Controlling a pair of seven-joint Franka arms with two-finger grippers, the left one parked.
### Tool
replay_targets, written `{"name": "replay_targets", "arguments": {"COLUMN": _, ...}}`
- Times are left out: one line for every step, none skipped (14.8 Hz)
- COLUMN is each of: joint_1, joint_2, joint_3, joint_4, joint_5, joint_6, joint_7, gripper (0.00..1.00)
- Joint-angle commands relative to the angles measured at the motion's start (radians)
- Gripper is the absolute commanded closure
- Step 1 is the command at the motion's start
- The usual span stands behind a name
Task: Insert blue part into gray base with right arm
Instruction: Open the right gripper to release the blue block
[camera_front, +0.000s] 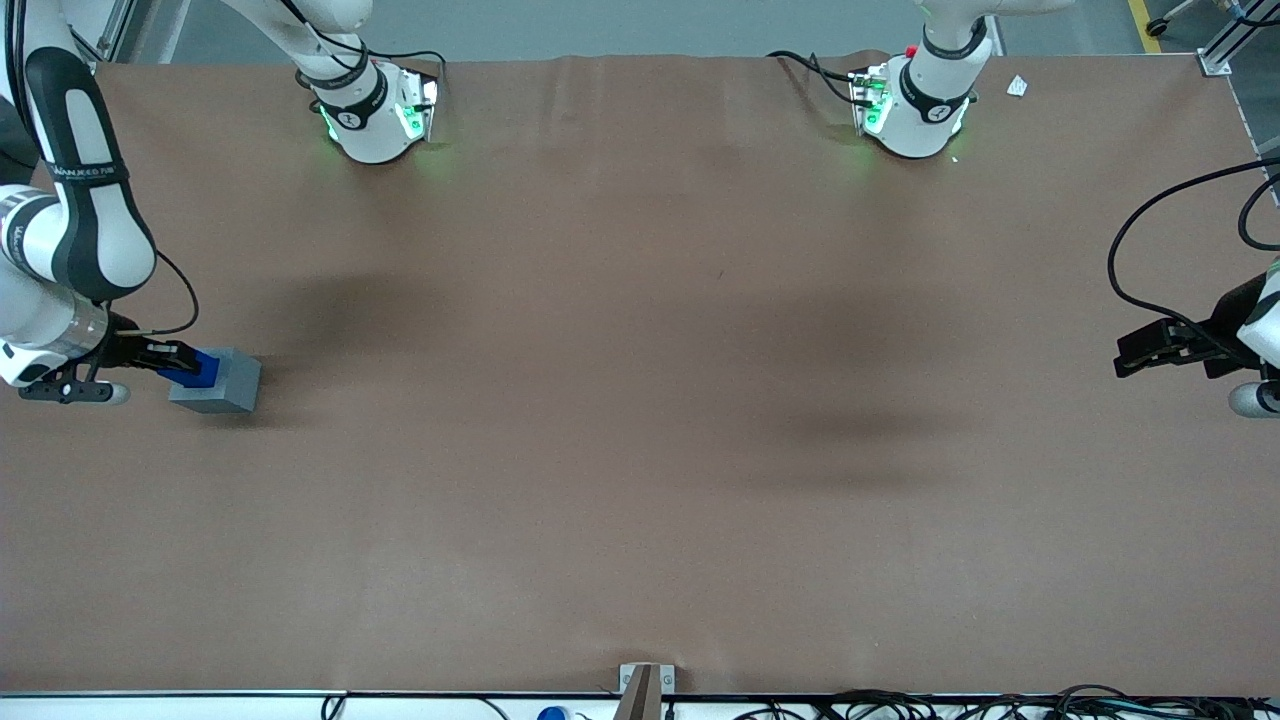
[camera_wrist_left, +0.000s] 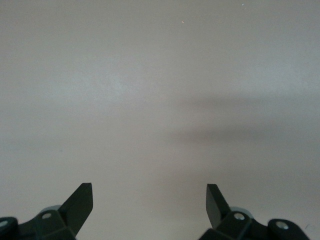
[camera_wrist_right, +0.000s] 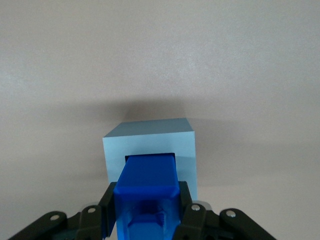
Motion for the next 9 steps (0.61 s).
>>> {"name": "replay_targets", "arguments": {"joint_1": -0.018, "joint_2": -0.003, "joint_3": 0.011, "joint_4": -0.012, "joint_5": -0.009, "joint_6": 0.017, "joint_7": -0.001, "gripper": 0.82}}
{"name": "replay_targets", "arguments": {"joint_1": -0.018, "joint_2": -0.003, "joint_3": 0.013, "joint_4": -0.010, "joint_5": -0.009, "joint_6": 0.016, "joint_7": -0.001, "gripper": 0.74}}
{"name": "replay_targets", "arguments": {"joint_1": -0.018, "joint_2": -0.003, "joint_3": 0.011, "joint_4": -0.009, "joint_5": -0.009, "joint_6": 0.014, "joint_7": 0.001, "gripper": 0.54}}
{"name": "replay_targets", "arguments": {"joint_1": -0.016, "joint_2": -0.003, "joint_3": 0.013, "joint_4": -0.006, "joint_5": -0.009, "joint_6": 0.010, "joint_7": 0.002, "gripper": 0.22}}
{"name": "replay_targets", "arguments": {"joint_1": -0.018, "joint_2": -0.006, "joint_3": 0.013, "joint_4": 0.001, "joint_5": -0.009, "joint_6": 0.004, "joint_7": 0.001, "gripper": 0.00}}
{"name": "replay_targets", "arguments": {"joint_1": -0.015, "joint_2": -0.012, "joint_3": 0.013, "joint_4": 0.010, "joint_5": -0.009, "joint_6": 0.001, "joint_7": 0.002, "gripper": 0.00}}
{"name": "replay_targets", "arguments": {"joint_1": -0.013, "joint_2": -0.024, "joint_3": 0.013, "joint_4": 0.025, "joint_5": -0.009, "joint_6": -0.030, "joint_7": 0.001, "gripper": 0.00}}
{"name": "replay_targets", "arguments": {"joint_1": -0.007, "joint_2": -0.040, "joint_3": 0.013, "joint_4": 0.049, "joint_5": -0.009, "joint_6": -0.088, "joint_7": 0.002, "gripper": 0.00}}
{"name": "replay_targets", "arguments": {"joint_1": -0.004, "joint_2": -0.054, "joint_3": 0.014, "joint_4": 0.080, "joint_5": -0.009, "joint_6": -0.148, "joint_7": 0.004, "gripper": 0.00}}
